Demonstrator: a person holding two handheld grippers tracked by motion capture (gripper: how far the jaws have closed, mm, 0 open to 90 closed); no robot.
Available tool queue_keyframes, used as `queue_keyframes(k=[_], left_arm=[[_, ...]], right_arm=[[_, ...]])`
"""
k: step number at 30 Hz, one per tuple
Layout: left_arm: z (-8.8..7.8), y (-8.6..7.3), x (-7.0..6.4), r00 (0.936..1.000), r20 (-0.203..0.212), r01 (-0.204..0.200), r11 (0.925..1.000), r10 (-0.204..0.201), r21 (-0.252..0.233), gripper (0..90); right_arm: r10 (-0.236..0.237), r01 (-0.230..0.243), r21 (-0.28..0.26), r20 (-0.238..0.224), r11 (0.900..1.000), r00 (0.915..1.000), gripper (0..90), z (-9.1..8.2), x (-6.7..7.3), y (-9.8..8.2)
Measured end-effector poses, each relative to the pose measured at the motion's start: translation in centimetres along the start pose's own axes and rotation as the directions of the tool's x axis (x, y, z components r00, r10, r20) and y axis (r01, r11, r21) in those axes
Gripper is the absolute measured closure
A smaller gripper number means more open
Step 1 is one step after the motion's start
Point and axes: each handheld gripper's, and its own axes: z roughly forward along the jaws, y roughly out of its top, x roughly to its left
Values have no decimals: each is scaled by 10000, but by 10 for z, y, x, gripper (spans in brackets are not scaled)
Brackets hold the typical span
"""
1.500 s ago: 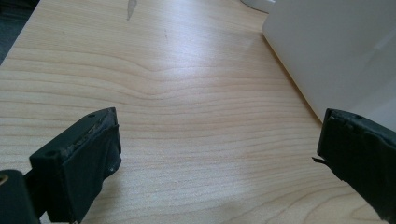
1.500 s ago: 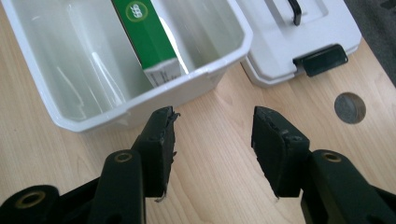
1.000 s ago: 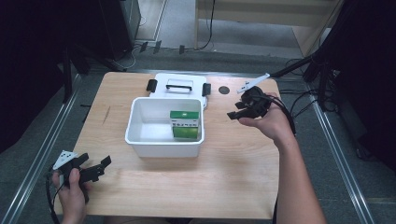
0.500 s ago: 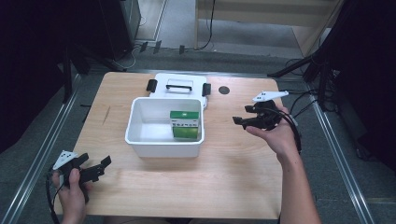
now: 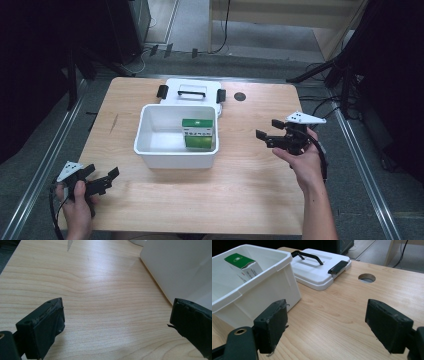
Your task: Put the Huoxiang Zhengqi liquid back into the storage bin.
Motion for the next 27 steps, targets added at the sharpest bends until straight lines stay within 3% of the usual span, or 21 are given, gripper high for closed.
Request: queue_keyframes(k=[2,5,7,10,12,13,14,15,16,17,19,27], left_arm=[[0,0,0,10000,-6,0,10000,0,0,6],[0,0,0,10000,-9,-14,10000,14,-29,6],[0,0,0,10000,-4,-17,10000,17,-20,6],[0,0,0,10000,-15,-19,10000,19,-28,6],[0,0,0,10000,-18,-20,10000,20,-28,6],[0,0,0,10000,-18,-20,10000,20,-28,6],[0,0,0,10000,-19,-19,10000,19,-27,6],[0,0,0,10000,-29,-21,10000,21,-24,6],[0,0,0,10000,-42,-23,10000,23,-23,6],[0,0,0,10000,-50,-26,10000,26,-7,6],[0,0,-1,10000,-55,-22,10000,22,-20,6],[0,0,-1,10000,-41,-12,10000,12,1,6]], right_arm=[[6,-5,-108,109,9999,9999,179,-3,1,-5],[42,-49,-267,-270,9996,9996,136,-9,2,-16],[60,-66,-287,-214,9996,9998,135,-11,1,-19],[234,-243,-303,-272,9992,9994,134,-17,-4,-32],[732,-740,-377,-227,9965,9971,129,-22,-6,-43],[732,-740,-377,-227,9965,9971,129,-22,-6,-43],[1046,-1042,-173,262,9944,9942,93,-26,-7,-50],[1046,-1042,-173,262,9944,9942,93,-26,-7,-50],[978,-1004,271,826,9946,9918,14,-28,-6,-55],[978,-1004,271,826,9946,9918,14,-28,-6,-55],[933,-1007,467,1403,9938,9857,0,-33,-5,-64],[1254,-1224,-281,1695,9921,9775,0,-55,-10,-87]])
